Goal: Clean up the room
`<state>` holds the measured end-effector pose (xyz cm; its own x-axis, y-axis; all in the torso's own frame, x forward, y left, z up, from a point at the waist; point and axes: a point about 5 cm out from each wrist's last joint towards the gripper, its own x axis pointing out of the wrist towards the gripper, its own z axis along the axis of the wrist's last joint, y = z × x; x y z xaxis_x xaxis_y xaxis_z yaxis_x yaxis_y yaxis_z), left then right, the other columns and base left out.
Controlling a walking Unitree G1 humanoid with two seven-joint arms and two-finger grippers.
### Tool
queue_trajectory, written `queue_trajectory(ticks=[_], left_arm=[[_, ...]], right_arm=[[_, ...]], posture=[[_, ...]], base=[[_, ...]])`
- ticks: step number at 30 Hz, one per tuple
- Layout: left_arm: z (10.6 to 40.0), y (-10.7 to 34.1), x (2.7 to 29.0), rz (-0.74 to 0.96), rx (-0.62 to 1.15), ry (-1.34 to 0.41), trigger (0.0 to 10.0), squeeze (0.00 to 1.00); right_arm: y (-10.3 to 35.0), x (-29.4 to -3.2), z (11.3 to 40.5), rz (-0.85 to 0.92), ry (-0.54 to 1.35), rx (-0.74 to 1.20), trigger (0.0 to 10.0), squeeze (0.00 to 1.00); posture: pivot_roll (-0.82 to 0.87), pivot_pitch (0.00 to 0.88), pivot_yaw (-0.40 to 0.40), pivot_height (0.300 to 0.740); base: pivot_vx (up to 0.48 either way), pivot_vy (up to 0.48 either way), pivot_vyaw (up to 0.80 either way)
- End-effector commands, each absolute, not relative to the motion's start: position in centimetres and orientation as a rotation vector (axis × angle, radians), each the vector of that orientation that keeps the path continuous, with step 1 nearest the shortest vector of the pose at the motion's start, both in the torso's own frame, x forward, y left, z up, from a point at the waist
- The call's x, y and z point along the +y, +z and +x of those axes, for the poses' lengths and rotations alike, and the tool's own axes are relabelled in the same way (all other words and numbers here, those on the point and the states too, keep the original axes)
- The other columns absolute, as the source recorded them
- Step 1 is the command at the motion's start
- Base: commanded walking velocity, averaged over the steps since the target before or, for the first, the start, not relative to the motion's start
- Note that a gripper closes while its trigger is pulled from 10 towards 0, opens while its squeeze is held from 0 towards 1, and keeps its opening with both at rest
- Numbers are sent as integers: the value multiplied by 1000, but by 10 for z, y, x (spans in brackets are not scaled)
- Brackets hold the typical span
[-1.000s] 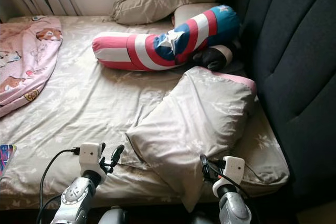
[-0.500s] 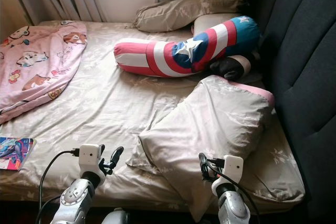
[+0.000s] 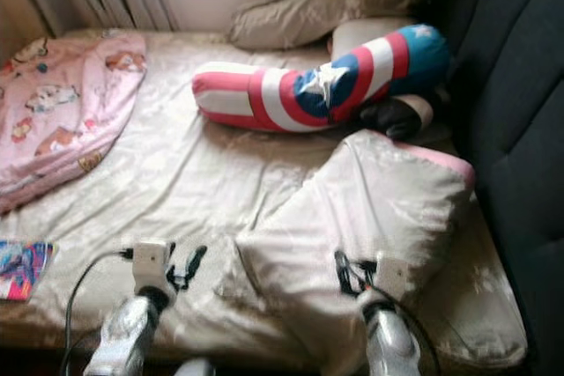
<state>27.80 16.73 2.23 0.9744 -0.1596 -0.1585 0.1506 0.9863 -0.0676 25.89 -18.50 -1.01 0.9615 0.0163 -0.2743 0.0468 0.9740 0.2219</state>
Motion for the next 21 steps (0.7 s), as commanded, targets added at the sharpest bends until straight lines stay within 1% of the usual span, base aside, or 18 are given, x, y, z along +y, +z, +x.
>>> queue_trajectory(ticks=[1, 5, 7, 9, 11, 12, 21], left_arm=[[274, 16, 170, -58, 193, -155, 10000, 0], [274, 17, 171, -56, 193, -155, 10000, 0], [274, 17, 170, -56, 194, -157, 10000, 0], [274, 17, 170, -58, 194, -160, 10000, 0], [274, 17, 169, -58, 193, -163, 10000, 0], [274, 17, 170, -57, 193, -164, 10000, 0], [270, 18, 177, -41, 188, -163, 10000, 0]], right_arm=[[-14, -185, 256, 239, -30, 298, 10000, 0], [-14, -186, 258, 241, -40, 309, 10000, 0], [-14, -188, 261, 229, -50, 335, 10000, 0], [-18, -194, 262, 213, -104, 404, 10000, 0], [-16, -195, 265, 243, -115, 393, 10000, 0], [-16, -198, 267, 249, -138, 420, 10000, 1000], [-16, -196, 273, 331, -174, 457, 10000, 1000]], posture=[[22, 75, -2, 662], [21, 74, -1, 662], [22, 74, 0, 662], [27, 78, 2, 662], [32, 79, 3, 662], [36, 83, 4, 662], [69, 94, 21, 662]], base=[[0, 0, 0], [0, 0, 0], [0, 0, 0], [0, 0, 0], [0, 0, 0], [0, 0, 0], [0, 0, 0]])
